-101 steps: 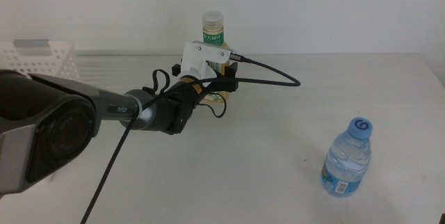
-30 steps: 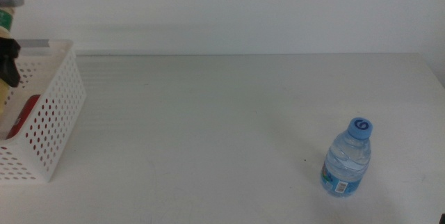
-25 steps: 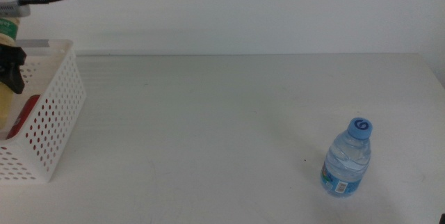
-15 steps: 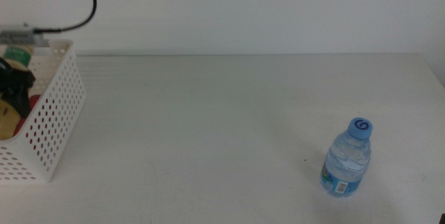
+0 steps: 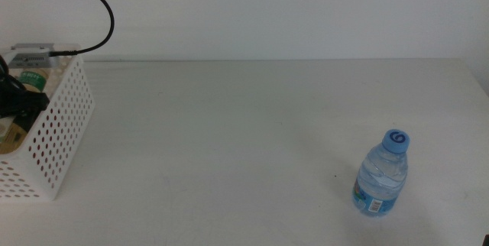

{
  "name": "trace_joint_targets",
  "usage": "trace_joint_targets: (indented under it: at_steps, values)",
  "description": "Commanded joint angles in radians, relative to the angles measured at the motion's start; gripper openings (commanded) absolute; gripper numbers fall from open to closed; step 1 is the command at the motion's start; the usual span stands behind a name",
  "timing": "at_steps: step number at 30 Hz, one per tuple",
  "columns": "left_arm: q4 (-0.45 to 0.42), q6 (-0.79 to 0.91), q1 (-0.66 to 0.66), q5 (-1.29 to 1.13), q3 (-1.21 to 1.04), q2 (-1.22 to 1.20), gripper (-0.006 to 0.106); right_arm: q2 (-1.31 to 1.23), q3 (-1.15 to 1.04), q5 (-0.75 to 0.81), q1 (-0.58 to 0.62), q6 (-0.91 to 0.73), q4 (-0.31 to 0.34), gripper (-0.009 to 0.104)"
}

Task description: Use arms to grab the bottles and put them into the dustbin to the left of the table.

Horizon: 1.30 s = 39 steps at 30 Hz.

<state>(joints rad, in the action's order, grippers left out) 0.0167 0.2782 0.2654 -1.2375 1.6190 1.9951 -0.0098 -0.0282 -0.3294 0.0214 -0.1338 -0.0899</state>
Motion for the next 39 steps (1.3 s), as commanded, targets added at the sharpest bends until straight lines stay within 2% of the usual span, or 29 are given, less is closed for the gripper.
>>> trace_joint_targets:
  at_steps: [1, 2, 3, 4, 5, 8, 19, 26, 33, 39]
  values:
    - [-0.017, -0.008, 0.006, 0.014, 0.031, -0.051, 0.018, -0.027, 0.008, 0.071, -0.005, -0.011, 0.006, 0.096]
    - [-0.017, -0.008, 0.006, 0.018, 0.031, -0.051, 0.025, -0.027, 0.008, 0.071, -0.005, -0.011, 0.006, 0.096]
    - [-0.017, -0.008, 0.006, 0.021, 0.031, -0.051, 0.042, -0.027, 0.008, 0.071, -0.005, -0.011, 0.006, 0.096]
    - [-0.022, -0.008, 0.006, 0.021, 0.031, -0.051, 0.051, -0.027, 0.008, 0.071, -0.005, -0.011, 0.006, 0.096]
    - [-0.041, -0.008, 0.006, 0.021, 0.031, -0.051, 0.069, -0.027, 0.008, 0.071, -0.005, -0.011, 0.006, 0.096]
    - [-0.065, -0.008, 0.006, 0.02, 0.031, -0.052, 0.091, -0.027, 0.008, 0.071, -0.005, -0.011, 0.006, 0.096]
    - [-0.051, -0.016, 0.005, 0.033, 0.033, -0.206, 0.09, -0.027, 0.008, 0.071, -0.005, -0.011, 0.006, 0.096]
    - [0.114, -0.009, -0.012, 0.087, 0.031, -0.399, 0.09, -0.027, 0.008, 0.071, -0.005, -0.011, 0.006, 0.096]
    - [0.095, -0.046, -0.168, 0.134, 0.031, -0.555, 0.09, -0.027, 0.008, 0.071, -0.005, -0.011, 0.006, 0.096]
    - [0.065, -0.061, -0.399, 0.314, -0.094, -0.702, 0.09, -0.027, 0.008, 0.071, -0.005, -0.011, 0.006, 0.096]
